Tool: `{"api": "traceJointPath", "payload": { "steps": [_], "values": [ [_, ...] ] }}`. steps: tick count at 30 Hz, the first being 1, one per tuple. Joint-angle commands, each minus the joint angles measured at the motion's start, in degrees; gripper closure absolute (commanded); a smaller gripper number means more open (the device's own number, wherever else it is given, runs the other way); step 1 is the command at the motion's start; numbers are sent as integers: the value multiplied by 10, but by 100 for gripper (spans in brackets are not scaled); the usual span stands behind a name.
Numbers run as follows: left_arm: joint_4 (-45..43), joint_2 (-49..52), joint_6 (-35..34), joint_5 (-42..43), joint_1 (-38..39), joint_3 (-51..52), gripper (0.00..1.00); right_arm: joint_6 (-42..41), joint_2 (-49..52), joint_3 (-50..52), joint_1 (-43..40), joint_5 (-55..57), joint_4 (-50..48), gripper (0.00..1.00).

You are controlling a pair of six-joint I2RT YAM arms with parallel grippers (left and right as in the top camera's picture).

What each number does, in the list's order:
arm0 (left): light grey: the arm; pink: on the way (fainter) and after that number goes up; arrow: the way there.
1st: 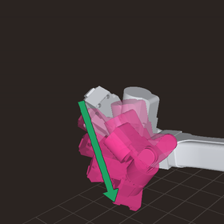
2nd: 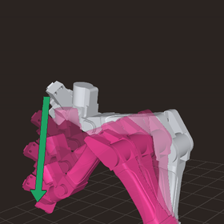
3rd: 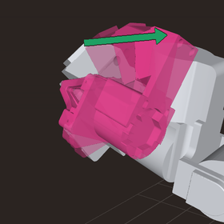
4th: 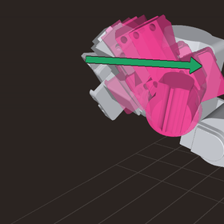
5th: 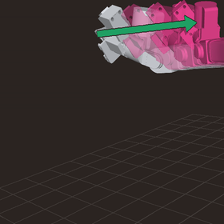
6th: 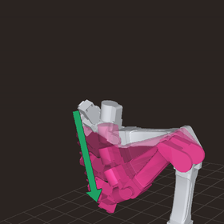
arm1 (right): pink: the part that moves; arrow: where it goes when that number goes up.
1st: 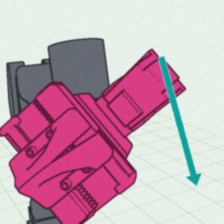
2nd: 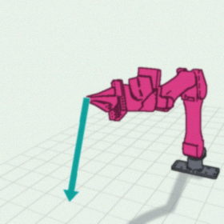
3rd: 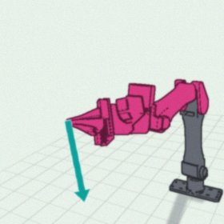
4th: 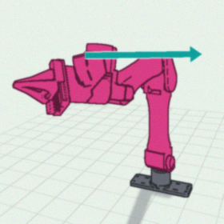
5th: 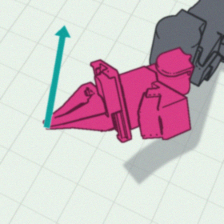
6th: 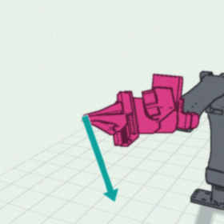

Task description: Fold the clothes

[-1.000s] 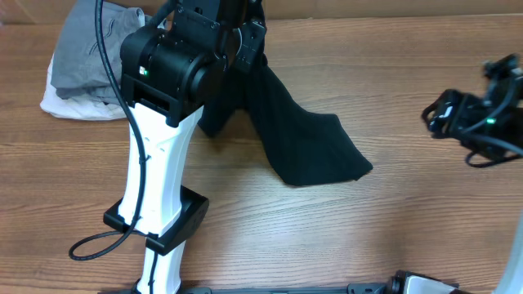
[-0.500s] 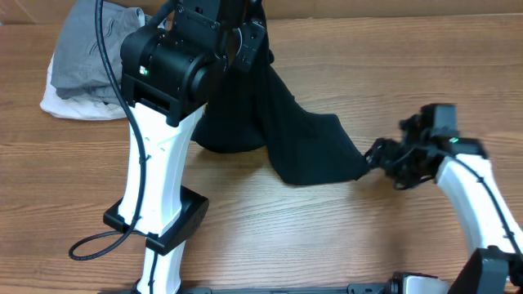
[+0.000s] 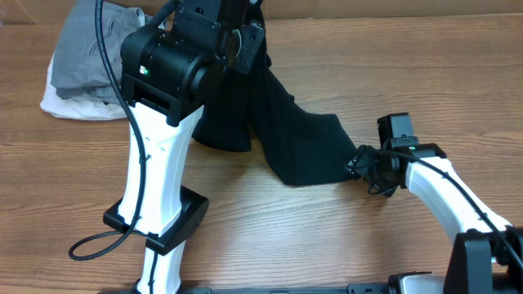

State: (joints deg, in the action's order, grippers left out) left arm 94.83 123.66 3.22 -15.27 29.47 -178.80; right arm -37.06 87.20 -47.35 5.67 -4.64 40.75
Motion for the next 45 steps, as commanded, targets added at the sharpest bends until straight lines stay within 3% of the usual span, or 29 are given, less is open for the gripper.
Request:
{"api": "traceJointPath", "payload": {
  "steps": [1, 23, 35, 37, 38, 39, 40, 45],
  "values": [
    [-3, -2, -11, -8, -3, -2, 96, -63, 16, 5, 13, 22, -11, 29],
    [0, -2, -11, -8, -3, -2, 96, -63, 34, 30, 37, 22, -53, 30],
    [5, -2, -11, -8, -3, -2, 96, -58, 34, 61, 37, 49, -121, 40],
    [5, -2, -11, -9, -3, -2, 96, -48, 34, 61, 37, 50, -134, 47],
    [5, -2, -11, -9, -3, -2, 96, -46, 34, 61, 37, 51, -139, 62],
    [5, -2, -11, -9, -3, -2, 96, -43, 34, 61, 37, 51, -143, 89],
    [5, -2, -11, -12, -3, -2, 96, -35, 34, 61, 35, 50, -146, 96],
    [-4, -4, -35, -56, -3, -2, 96, 4, 21, -6, -1, 46, -76, 96]
  ]
}}
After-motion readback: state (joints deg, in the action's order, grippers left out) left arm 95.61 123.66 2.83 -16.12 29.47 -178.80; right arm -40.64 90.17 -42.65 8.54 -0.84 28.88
